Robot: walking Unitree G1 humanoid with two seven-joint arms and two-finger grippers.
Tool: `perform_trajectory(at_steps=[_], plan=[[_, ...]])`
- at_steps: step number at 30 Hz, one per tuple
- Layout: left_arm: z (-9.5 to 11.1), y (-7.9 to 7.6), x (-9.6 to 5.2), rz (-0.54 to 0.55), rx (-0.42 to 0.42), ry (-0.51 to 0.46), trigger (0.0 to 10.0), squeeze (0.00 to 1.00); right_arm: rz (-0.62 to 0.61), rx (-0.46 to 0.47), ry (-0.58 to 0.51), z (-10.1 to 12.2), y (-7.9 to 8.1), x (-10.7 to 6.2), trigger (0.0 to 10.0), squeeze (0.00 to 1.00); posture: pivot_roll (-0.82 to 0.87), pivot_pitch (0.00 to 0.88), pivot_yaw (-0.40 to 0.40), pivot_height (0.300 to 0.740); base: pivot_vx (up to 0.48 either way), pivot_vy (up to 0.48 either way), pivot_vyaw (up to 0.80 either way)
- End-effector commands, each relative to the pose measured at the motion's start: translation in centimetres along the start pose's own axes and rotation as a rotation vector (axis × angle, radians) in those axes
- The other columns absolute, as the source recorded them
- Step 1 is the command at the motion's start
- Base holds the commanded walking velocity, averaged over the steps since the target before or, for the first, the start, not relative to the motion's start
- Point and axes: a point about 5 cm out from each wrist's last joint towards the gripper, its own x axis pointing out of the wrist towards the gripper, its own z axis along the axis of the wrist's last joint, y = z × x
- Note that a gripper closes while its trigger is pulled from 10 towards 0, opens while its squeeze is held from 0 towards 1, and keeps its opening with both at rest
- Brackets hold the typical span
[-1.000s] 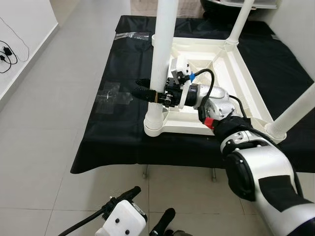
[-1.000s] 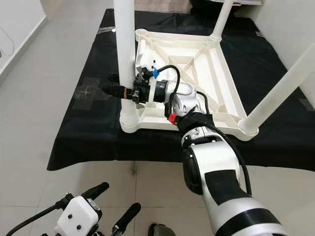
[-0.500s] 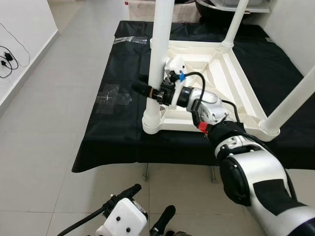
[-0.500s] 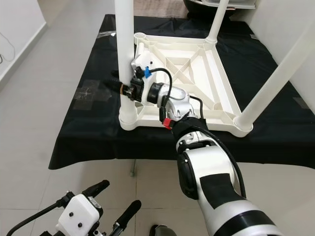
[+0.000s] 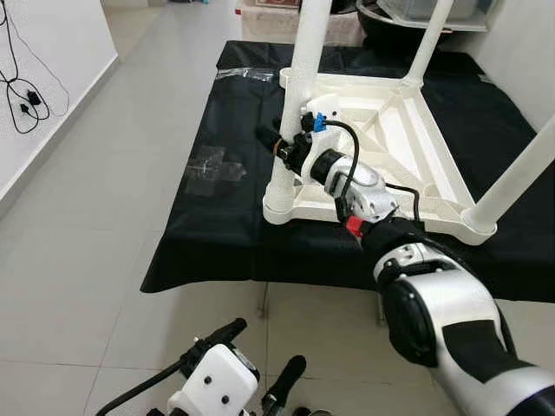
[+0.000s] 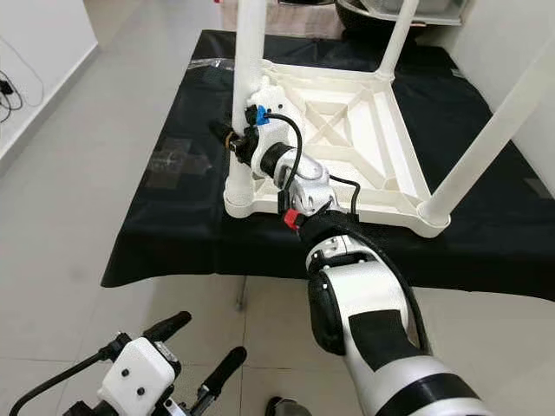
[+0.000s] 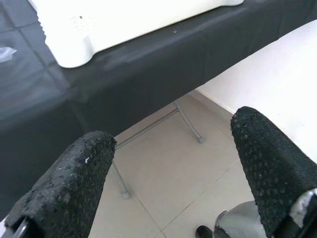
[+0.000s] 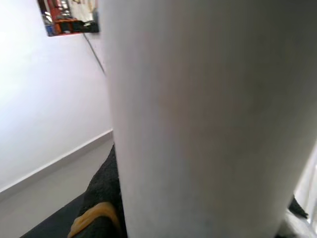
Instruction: Building children table
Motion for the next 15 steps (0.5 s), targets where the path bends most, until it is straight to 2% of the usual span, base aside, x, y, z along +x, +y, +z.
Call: perform_trajectory(at_steps=[1, 5, 7, 10, 12, 15], plan=[[-0.4, -0.1, -0.1, -0.01, -0.005, 0.019, 10.0, 0.0, -0.095, 0.023, 0.133, -3.5, -0.8, -1.3, 10.0, 0.0, 0.14, 0.212, -0.082, 0.74, 0.0, 0.0, 0.0], [-0.4, 0.0, 0.0, -0.007, -0.001, 0.017, 10.0, 0.0, -0.171, 0.022, 0.143, -3.7, -1.0, -1.4, 10.0, 0.0, 0.14, 0.216, -0.081, 0.74, 0.0, 0.0, 0.0], [-0.3, 0.1, 0.0, -0.004, 0.002, 0.015, 10.0, 0.0, -0.296, 0.011, 0.164, -4.0, -1.2, -1.5, 10.0, 0.0, 0.14, 0.217, -0.08, 0.74, 0.0, 0.0, 0.0], [-0.3, 0.1, 0.1, -0.004, 0.003, 0.013, 10.0, 0.0, -0.42, -0.003, 0.192, -4.5, -1.1, -1.5, 10.0, 0.0, 0.13, 0.22, -0.08, 0.74, 0.0, 0.0, 0.0], [-0.3, 0.1, 0.1, -0.004, 0.003, 0.013, 10.0, 0.0, -0.46, 0.022, 0.199, -4.7, -1.0, -1.5, 10.0, 0.0, 0.13, 0.219, -0.082, 0.74, 0.0, 0.0, 0.0], [-0.3, 0.1, 0.2, -0.004, 0.004, 0.012, 10.0, 0.0, -0.509, 0.012, 0.193, -4.7, -1.0, -1.5, 10.0, 0.0, 0.13, 0.219, -0.082, 0.74, 0.0, 0.0, 0.0]])
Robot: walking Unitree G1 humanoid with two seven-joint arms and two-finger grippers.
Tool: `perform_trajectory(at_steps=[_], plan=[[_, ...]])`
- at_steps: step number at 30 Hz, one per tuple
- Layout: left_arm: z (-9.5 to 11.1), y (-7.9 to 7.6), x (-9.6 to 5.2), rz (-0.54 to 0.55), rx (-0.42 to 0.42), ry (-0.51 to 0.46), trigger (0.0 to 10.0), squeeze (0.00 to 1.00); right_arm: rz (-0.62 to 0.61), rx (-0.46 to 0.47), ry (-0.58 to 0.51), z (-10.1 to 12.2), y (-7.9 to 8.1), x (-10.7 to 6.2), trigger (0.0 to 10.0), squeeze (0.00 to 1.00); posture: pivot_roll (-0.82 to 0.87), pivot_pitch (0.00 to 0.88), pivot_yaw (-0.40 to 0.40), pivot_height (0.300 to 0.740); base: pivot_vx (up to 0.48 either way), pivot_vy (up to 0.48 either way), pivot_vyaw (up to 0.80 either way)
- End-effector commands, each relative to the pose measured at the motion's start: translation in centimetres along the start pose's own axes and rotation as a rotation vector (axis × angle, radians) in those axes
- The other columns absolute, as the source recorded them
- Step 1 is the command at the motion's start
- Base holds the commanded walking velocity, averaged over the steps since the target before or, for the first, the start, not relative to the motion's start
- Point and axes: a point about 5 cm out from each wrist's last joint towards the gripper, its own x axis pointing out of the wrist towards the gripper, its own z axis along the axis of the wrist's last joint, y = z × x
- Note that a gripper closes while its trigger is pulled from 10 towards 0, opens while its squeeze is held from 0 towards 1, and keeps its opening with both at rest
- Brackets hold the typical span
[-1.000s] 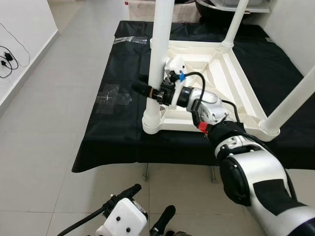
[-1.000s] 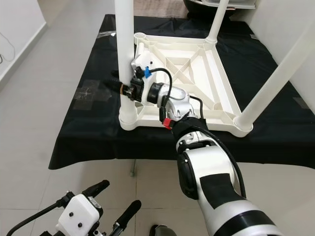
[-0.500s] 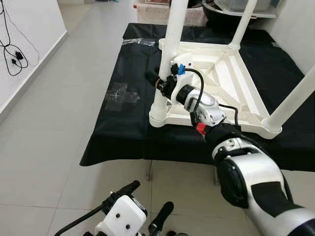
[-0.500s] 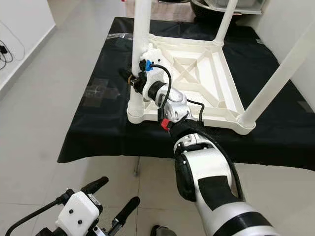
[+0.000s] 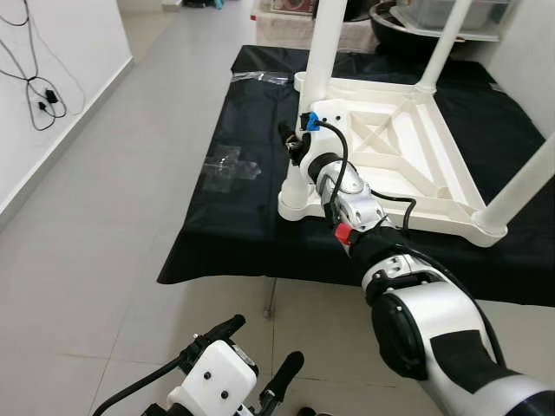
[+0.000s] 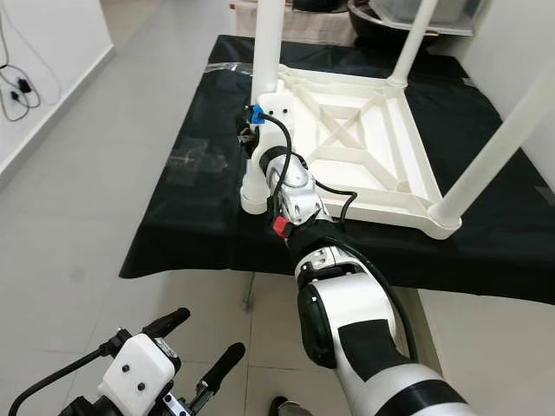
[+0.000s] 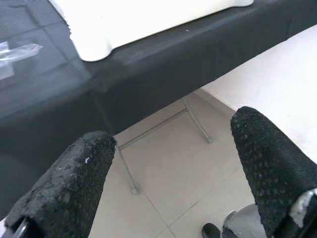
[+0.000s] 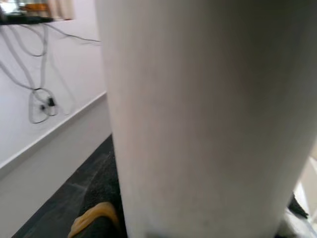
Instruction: Building children table
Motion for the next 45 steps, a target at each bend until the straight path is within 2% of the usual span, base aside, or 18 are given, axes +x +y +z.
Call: perform_trajectory(at_steps=[1, 2, 4, 5, 8, 11, 13, 17, 19, 21, 22, 24, 31, 36, 39, 41, 44, 45], plan=[[-0.4, -0.2, 0.0, -0.01, -0.01, 0.019, 10.0, 0.0, -0.134, -0.014, 0.167, -4.0, -1.2, -1.1, 10.0, 0.0, 0.13, 0.22, -0.083, 0.74, 0.0, 0.0, 0.0], [-0.4, -0.2, 0.0, -0.01, -0.01, 0.019, 10.0, 0.0, -0.134, -0.014, 0.167, -4.0, -1.2, -1.1, 10.0, 0.0, 0.13, 0.22, -0.083, 0.74, 0.0, 0.0, 0.0], [-0.4, 0.0, 0.1, -0.008, -0.006, 0.016, 10.0, 0.0, -0.275, -0.031, 0.17, -4.1, -1.3, -1.3, 10.0, 0.0, 0.13, 0.22, -0.083, 0.74, 0.0, 0.0, 0.0], [-0.4, 0.0, 0.1, -0.008, -0.006, 0.016, 10.0, 0.0, -0.275, -0.031, 0.17, -4.1, -1.3, -1.3, 10.0, 0.0, 0.13, 0.22, -0.083, 0.74, 0.0, 0.0, 0.0], [-0.5, 0.2, 0.3, -0.004, -0.001, 0.013, 10.0, 0.0, -0.441, -0.028, 0.191, -4.3, -1.1, -1.7, 10.0, 0.0, 0.13, 0.22, -0.084, 0.74, 0.0, 0.0, 0.0], [-0.5, 0.2, 0.3, -0.004, 0.0, 0.012, 10.0, 0.0, -0.497, -0.035, 0.195, -4.3, -1.0, -1.8, 10.0, 0.0, 0.13, 0.22, -0.084, 0.74, 0.0, 0.0, 0.0], [-0.5, 0.3, 0.3, -0.003, 0.004, 0.011, 10.0, 0.0, -0.635, -0.026, 0.229, -4.5, -0.8, -2.2, 10.0, 0.0, 0.13, 0.219, -0.086, 0.74, 0.0, 0.0, 0.0], [-0.5, 0.3, 0.4, -0.002, 0.006, 0.01, 10.0, 0.0, -0.706, -0.013, 0.255, -4.7, -0.6, -2.5, 10.0, 0.0, 0.13, 0.219, -0.086, 0.74, 0.0, 0.0, 0.0], [-0.5, 0.4, 0.5, -0.003, 0.012, 0.008, 10.0, 0.0, -0.787, 0.036, 0.237, -4.6, 0.3, -2.8, 10.0, 0.0, 0.13, 0.221, -0.088, 0.74, 0.0, 0.0, 0.0], [-0.5, 0.4, 0.5, -0.003, 0.012, 0.008, 10.0, 0.0, -0.787, 0.036, 0.237, -4.6, 0.3, -2.8, 10.0, 0.0, 0.13, 0.221, -0.088, 0.74, 0.0, 0.0, 0.0], [-0.5, 0.5, 0.6, -0.003, 0.018, 0.006, 10.0, 0.0, -0.867, 0.067, 0.229, -4.5, 0.8, -3.1, 10.0, 0.0, 0.14, 0.223, -0.091, 0.74, 0.0, 0.0, 0.0], [-0.5, 0.6, 0.6, -0.002, 0.02, 0.005, 10.0, 0.0, -0.911, 0.08, 0.236, -4.5, 0.8, -3.3, 10.0, 0.0, 0.14, 0.224, -0.091, 0.74, 0.0, 0.0, 0.0], [-0.5, 0.7, 0.5, 0.001, 0.028, 0.009, 10.0, 0.0, -1.05, 0.074, 0.276, -4.6, 1.0, -3.9, 10.0, 0.0, 0.15, 0.228, -0.091, 0.74, 0.0, 0.0, 0.0], [-0.6, 0.8, 0.6, 0.005, 0.031, 0.01, 10.0, 0.0, -0.994, 0.086, 0.199, -3.2, 1.6, -3.3, 10.0, 0.0, 0.15, 0.226, -0.09, 0.74, 0.0, 0.0, 0.0], [-0.7, 0.9, 0.8, 0.005, 0.031, 0.009, 10.0, 0.0, -0.87, 0.143, -0.033, 1.5, 2.1, -1.9, 10.0, 0.0, 0.14, 0.215, -0.083, 0.74, 0.0, 0.0, 0.0], [-0.7, 0.9, 0.8, 0.005, 0.031, 0.009, 10.0, 0.0, -0.87, 0.143, -0.033, 1.5, 2.1, -1.9, 10.0, 0.0, 0.14, 0.215, -0.083, 0.74, 0.0, 0.0, 0.0], [-0.8, 1.0, 1.0, 0.007, 0.027, 0.008, 10.0, 0.0, -0.8, 0.179, -0.127, 3.5, 2.2, -1.6, 10.0, 0.0, 0.13, 0.204, -0.079, 0.74, 0.0, 0.0, 0.0], [-0.7, 1.1, 1.1, 0.011, 0.017, 0.002, 10.0, 0.0, -0.698, 0.218, -0.237, 5.7, 2.1, -1.7, 10.0, 0.0, 0.13, 0.198, -0.076, 0.74, 0.0, 0.0, 0.0]])
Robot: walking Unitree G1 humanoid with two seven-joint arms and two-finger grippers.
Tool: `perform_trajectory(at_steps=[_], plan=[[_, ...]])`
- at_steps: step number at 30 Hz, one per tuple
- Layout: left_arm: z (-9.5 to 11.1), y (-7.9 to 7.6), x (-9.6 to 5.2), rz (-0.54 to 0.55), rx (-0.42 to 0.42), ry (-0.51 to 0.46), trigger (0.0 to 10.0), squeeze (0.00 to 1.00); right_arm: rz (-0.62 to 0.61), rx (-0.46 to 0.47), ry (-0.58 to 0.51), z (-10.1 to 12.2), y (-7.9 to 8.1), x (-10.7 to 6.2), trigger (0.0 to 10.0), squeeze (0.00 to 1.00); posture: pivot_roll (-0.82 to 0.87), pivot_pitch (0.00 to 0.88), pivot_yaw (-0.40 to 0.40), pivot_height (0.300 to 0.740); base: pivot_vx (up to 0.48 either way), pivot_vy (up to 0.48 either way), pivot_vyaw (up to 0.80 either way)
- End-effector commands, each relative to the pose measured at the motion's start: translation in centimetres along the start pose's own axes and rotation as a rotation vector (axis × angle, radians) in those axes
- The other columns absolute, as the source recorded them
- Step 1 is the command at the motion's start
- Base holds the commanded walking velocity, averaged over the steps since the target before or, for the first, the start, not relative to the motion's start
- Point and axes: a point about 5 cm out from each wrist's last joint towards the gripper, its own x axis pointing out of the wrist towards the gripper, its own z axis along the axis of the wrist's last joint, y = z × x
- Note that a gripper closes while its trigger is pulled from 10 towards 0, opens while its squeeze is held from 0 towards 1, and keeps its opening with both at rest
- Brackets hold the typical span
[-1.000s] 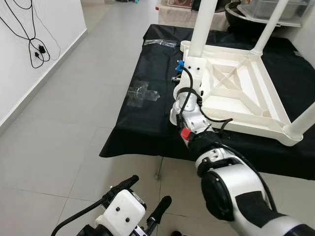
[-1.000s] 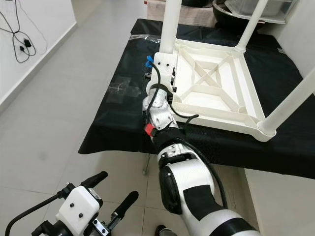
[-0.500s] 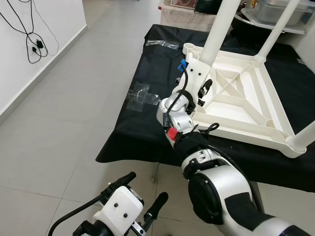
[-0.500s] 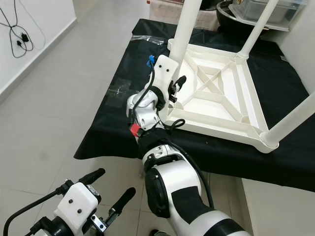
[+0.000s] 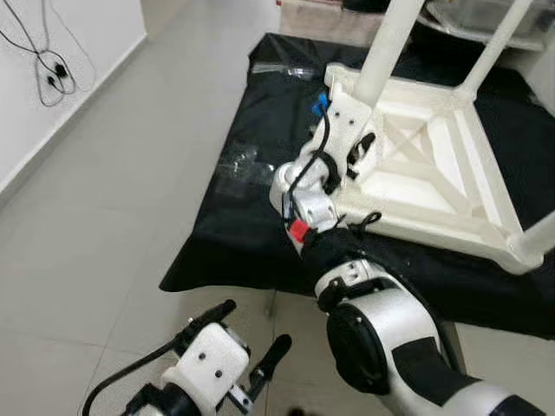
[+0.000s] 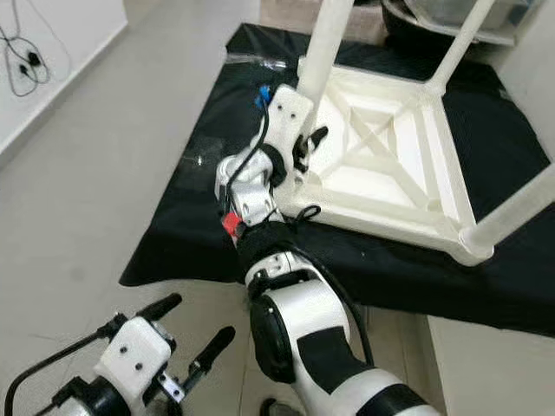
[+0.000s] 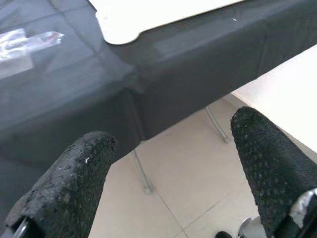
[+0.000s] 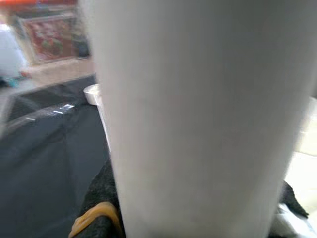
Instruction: Building children table
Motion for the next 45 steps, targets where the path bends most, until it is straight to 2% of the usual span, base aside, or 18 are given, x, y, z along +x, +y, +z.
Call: perform_trajectory(at_steps=[1, 11, 13, 15, 16, 17, 18, 20, 22, 23, 24, 25, 26, 31, 36, 41, 42, 45], plan=[[-0.5, -0.2, 0.1, -0.013, -0.026, 0.02, 10.0, 0.0, 0.116, 0.098, -0.108, 2.6, -0.1, 0.6, 10.0, 0.0, 0.13, 0.198, -0.076, 0.74, 0.0, 0.0, 0.0], [-0.7, 0.1, 0.7, -0.01, -0.012, 0.015, 10.0, 0.0, 0.404, 0.127, -0.102, 2.5, -1.3, 0.4, 10.0, 0.0, 0.12, 0.163, -0.065, 0.74, 0.0, 0.0, 0.0], [-0.5, 0.9, 1.3, 0.015, 0.015, 0.01, 10.0, 0.0, 0.528, 0.151, -0.108, 2.3, -1.6, -0.2, 10.0, 0.0, 0.12, 0.151, -0.062, 0.74, 0.0, 0.0, 0.0], [-0.3, 1.5, 1.6, 0.032, 0.032, 0.008, 10.0, 0.0, 0.585, 0.154, -0.107, 2.1, -1.8, -0.4, 10.0, 0.0, 0.12, 0.15, -0.063, 0.74, 0.0, 0.0, 0.0], [0.1, 2.0, 2.1, 0.047, 0.046, -0.009, 10.0, 0.26, 0.64, 0.176, -0.07, 1.6, -2.0, -0.7, 10.0, 0.0, 0.12, 0.148, -0.063, 0.74, 0.0, 0.0, 0.0], [0.1, 2.0, 2.1, 0.047, 0.046, -0.009, 10.0, 0.26, 0.64, 0.176, -0.07, 1.6, -2.0, -0.7, 10.0, 0.0, 0.12, 0.148, -0.063, 0.74, 0.0, 0.0, 0.0], [0.4, 2.7, 2.7, 0.054, 0.043, -0.018, 10.0, 1.0, 0.698, 0.211, 0.003, 0.7, -2.2, -1.0, 10.0, 0.0, 0.11, 0.135, -0.061, 0.74, 0.0, 0.0, 0.0], [0.6, 3.0, 3.0, 0.056, 0.038, -0.023, 10.0, 1.0, 0.733, 0.239, 0.053, 0.2, -2.4, -1.3, 10.0, 0.0, 0.11, 0.135, -0.061, 0.74, 0.0, 0.0, 0.0], [0.8, 3.9, 4.0, 0.048, 0.102, -0.022, 10.0, 1.0, 0.802, 0.291, 0.134, -0.6, -2.7, -1.9, 10.0, 0.0, 0.11, 0.126, -0.055, 0.74, 0.0, 0.0, 0.0], [0.8, 3.9, 4.0, 0.048, 0.102, -0.022, 10.0, 1.0, 0.802, 0.291, 0.134, -0.6, -2.7, -1.9, 10.0, 0.0, 0.11, 0.126, -0.055, 0.74, 0.0, 0.0, 0.0], [0.7, 4.6, 4.5, 0.053, 0.139, -0.014, 10.0, 0.33, 0.846, 0.319, 0.161, -0.8, -2.8, -2.4, 10.0, 0.0, 0.11, 0.122, -0.055, 0.74, 0.0, 0.0, 0.0], [0.7, 4.6, 4.5, 0.053, 0.139, -0.014, 10.0, 0.33, 0.846, 0.319, 0.161, -0.8, -2.8, -2.4, 10.0, 0.0, 0.11, 0.122, -0.055, 0.74, 0.0, 0.0, 0.0], [0.7, 5.1, 4.9, 0.058, 0.161, -0.007, 10.0, 0.0, 0.877, 0.339, 0.178, -0.9, -2.9, -2.7, 10.0, 0.0, 0.11, 0.123, -0.053, 0.74, 0.0, 0.0, 0.0], [0.1, 7.7, 6.3, 0.089, 0.247, 0.035, 10.0, 0.0, 1.031, 0.408, 0.224, -0.4, -2.8, -4.6, 10.0, 0.0, 0.11, 0.11, -0.049, 0.74, 0.0, 0.0, 0.0], [0.4, 9.0, 7.6, 0.139, 0.303, 0.032, 10.0, 0.0, 1.06, 0.439, 0.253, -0.4, -3.0, -4.9, 10.0, 0.0, 0.11, 0.106, -0.048, 0.74, 0.0, 0.0, 0.0], [0.9, 9.3, 8.2, 0.156, 0.322, 0.015, 10.0, 0.0, 1.065, 0.452, 0.273, -0.5, -3.2, -4.9, 10.0, 0.0, 0.11, 0.107, -0.046, 0.74, 0.0, 0.0, 0.0], [1.3, 9.1, 8.8, 0.145, 0.33, -0.008, 10.0, 0.0, 1.092, 0.453, 0.298, -0.8, -3.3, -5.4, 10.0, 0.0, 0.1, 0.107, -0.045, 0.74, 0.0, 0.0, 0.0], [1.7, 8.9, 9.4, 0.133, 0.337, -0.026, 10.0, 0.0, 1.111, 0.449, 0.318, -1.0, -3.4, -5.9, 10.0, 0.0, 0.1, 0.106, -0.04, 0.74, 0.0, 0.0, 0.0]])
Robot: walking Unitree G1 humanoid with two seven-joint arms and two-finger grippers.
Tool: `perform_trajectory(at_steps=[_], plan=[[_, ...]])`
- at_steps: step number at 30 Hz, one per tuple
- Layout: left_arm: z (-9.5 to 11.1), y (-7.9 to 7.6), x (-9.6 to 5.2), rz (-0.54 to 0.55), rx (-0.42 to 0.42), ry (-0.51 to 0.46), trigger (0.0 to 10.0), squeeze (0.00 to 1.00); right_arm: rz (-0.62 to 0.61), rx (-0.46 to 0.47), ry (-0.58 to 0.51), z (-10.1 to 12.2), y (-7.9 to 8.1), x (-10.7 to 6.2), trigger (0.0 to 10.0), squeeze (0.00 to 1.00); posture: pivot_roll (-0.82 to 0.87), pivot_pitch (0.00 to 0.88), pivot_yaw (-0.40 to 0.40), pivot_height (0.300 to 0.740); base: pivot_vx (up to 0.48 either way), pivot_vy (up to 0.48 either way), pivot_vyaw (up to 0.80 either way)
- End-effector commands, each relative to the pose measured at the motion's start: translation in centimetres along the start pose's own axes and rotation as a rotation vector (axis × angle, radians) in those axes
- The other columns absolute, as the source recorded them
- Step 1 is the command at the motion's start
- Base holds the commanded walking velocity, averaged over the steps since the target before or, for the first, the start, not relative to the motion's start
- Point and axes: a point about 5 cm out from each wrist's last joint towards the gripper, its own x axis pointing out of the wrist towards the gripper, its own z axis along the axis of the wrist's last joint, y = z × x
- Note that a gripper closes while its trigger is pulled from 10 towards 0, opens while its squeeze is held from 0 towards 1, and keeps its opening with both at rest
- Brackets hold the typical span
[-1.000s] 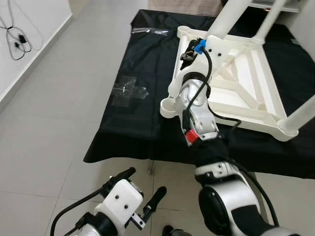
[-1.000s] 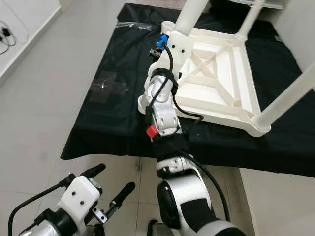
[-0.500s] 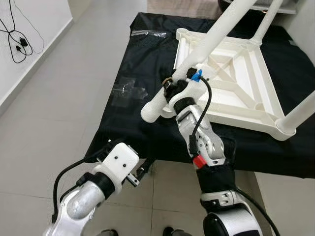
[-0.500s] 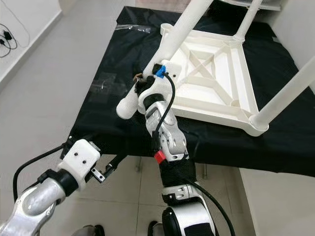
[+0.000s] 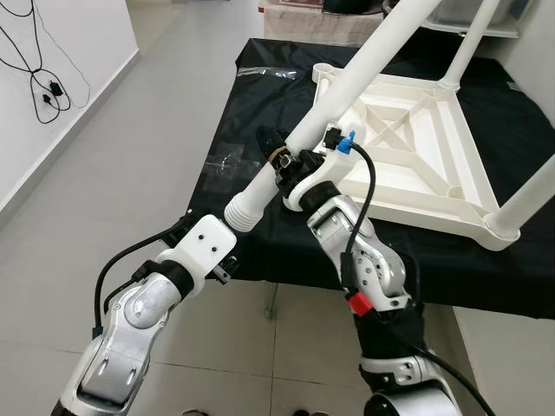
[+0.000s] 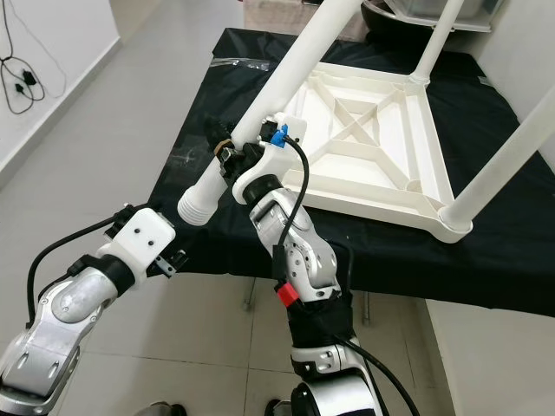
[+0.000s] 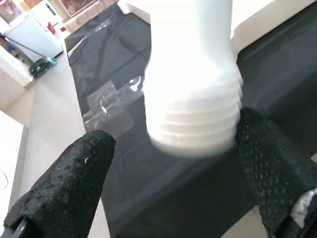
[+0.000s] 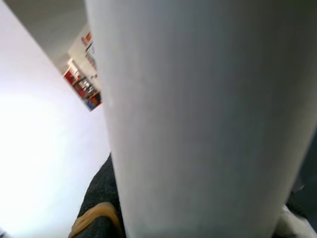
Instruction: Building children table
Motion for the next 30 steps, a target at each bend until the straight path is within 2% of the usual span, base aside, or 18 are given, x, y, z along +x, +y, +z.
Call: perform_trajectory(at_steps=[1, 14, 15, 16, 17, 18, 19, 24, 30], plan=[[0.2, -0.5, 0.4, -0.015, 0.009, -0.012, 10.0, 0.0, 0.04, 0.014, 0.014, -0.2, 0.7, -0.3, 10.0, 0.0, 0.1, 0.105, -0.039, 0.74, 0.0, 0.0, 0.0], [-0.7, -0.2, 2.0, -0.004, 0.019, -0.007, 10.0, 0.0, 0.101, 0.004, 0.064, -0.7, 1.6, -0.9, 10.0, 0.0, 0.1, 0.113, -0.044, 0.74, 0.0, 0.0, 0.0], [-0.6, -0.2, 2.1, -0.001, 0.017, -0.009, 7.8, 0.0, 0.101, 0.003, 0.064, -0.7, 1.7, -0.9, 10.0, 0.0, 0.09, 0.112, -0.046, 0.74, 0.0, 0.0, 0.0], [-0.6, -0.2, 2.2, 0.001, 0.017, -0.013, 4.4, 0.0, 0.102, 0.007, 0.066, -0.7, 1.8, -0.9, 10.0, 0.0, 0.09, 0.113, -0.042, 0.74, 0.0, 0.0, 0.0], [-0.5, -0.2, 2.3, 0.002, 0.017, -0.02, 2.1, 0.0, 0.105, 0.007, 0.068, -0.7, 1.8, -1.0, 10.0, 0.0, 0.09, 0.112, -0.043, 0.74, 0.0, 0.0, 0.0], [-0.5, -0.2, 2.3, 0.002, 0.017, -0.02, 2.1, 0.0, 0.105, 0.007, 0.068, -0.7, 1.8, -1.0, 10.0, 0.0, 0.09, 0.112, -0.043, 0.74, 0.0, 0.0, 0.0], [-0.4, -0.2, 2.5, 0.004, 0.017, -0.028, 0.0, 0.0, 0.107, 0.001, 0.071, -0.7, 1.9, -1.1, 10.0, 0.0, 0.09, 0.112, -0.044, 0.74, 0.0, 0.0, 0.0], [-0.4, -0.2, 2.6, 0.005, 0.019, -0.034, 0.0, 0.0, 0.097, 0.004, 0.07, -0.6, 1.8, -1.1, 10.0, 0.0, 0.09, 0.112, -0.044, 0.74, 0.0, 0.0, 0.0], [-0.5, -0.2, 2.6, 0.006, 0.026, -0.036, 0.0, 0.0, 0.074, -0.067, 0.058, -0.7, 1.3, -1.2, 10.0, 0.0, 0.09, 0.114, -0.042, 0.74, 0.0, 0.0, 0.0]])
